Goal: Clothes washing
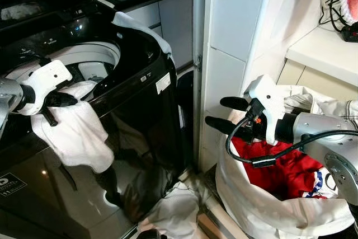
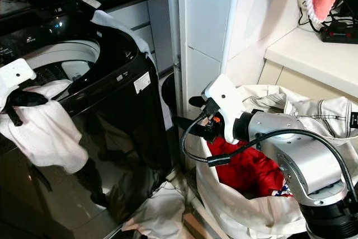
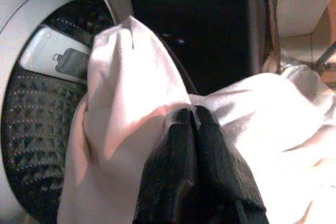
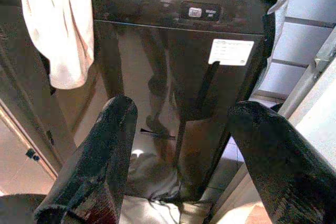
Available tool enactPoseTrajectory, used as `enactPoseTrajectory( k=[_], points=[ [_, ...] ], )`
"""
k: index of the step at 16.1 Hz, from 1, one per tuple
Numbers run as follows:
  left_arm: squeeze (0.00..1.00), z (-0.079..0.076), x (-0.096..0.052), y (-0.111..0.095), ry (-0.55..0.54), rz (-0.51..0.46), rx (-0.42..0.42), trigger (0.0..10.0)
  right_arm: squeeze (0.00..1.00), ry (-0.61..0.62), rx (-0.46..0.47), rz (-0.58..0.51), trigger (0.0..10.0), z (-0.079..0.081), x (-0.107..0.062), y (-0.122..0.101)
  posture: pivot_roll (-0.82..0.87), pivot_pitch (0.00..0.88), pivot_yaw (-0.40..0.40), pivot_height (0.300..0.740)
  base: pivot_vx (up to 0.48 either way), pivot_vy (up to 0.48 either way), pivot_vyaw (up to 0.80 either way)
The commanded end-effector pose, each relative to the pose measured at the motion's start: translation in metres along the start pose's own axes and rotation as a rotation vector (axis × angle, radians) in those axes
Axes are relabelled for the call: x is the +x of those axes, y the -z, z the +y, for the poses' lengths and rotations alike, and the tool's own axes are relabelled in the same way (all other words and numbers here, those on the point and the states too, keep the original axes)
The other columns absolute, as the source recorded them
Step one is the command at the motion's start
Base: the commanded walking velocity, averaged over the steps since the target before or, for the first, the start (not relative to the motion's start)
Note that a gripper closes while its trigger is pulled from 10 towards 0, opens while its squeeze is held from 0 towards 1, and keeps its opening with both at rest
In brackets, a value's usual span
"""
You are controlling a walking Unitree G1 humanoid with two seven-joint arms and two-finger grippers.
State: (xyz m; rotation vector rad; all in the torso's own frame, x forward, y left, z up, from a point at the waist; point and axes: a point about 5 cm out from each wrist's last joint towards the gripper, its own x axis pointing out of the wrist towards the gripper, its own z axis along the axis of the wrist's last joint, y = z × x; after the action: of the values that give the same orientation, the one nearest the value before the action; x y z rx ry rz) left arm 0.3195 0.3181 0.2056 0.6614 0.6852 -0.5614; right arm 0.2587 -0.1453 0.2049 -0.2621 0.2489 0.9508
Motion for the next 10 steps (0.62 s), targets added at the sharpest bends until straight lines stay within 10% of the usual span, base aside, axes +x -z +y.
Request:
enactPoseTrajectory(
  k=[1, 10],
  points=[
    [0.00, -0.003, 0.001, 0.008, -0.003, 0.066, 0.004, 0.0, 0.00, -0.009, -0.022, -0.009, 10.0, -0.002, 0.000, -0.006, 0.04, 0.000, 0.091, 0.740, 0.000, 0.000, 0.00],
    [0.00, 0.015, 0.015, 0.020, -0.497, 0.098, 0.048, 0.0, 0.00, 0.003, -0.051, -0.025, 10.0, -0.010, 0.005, -0.015, 0.05, 0.000, 0.063, 0.740, 0.000, 0.000, 0.00]
  ],
)
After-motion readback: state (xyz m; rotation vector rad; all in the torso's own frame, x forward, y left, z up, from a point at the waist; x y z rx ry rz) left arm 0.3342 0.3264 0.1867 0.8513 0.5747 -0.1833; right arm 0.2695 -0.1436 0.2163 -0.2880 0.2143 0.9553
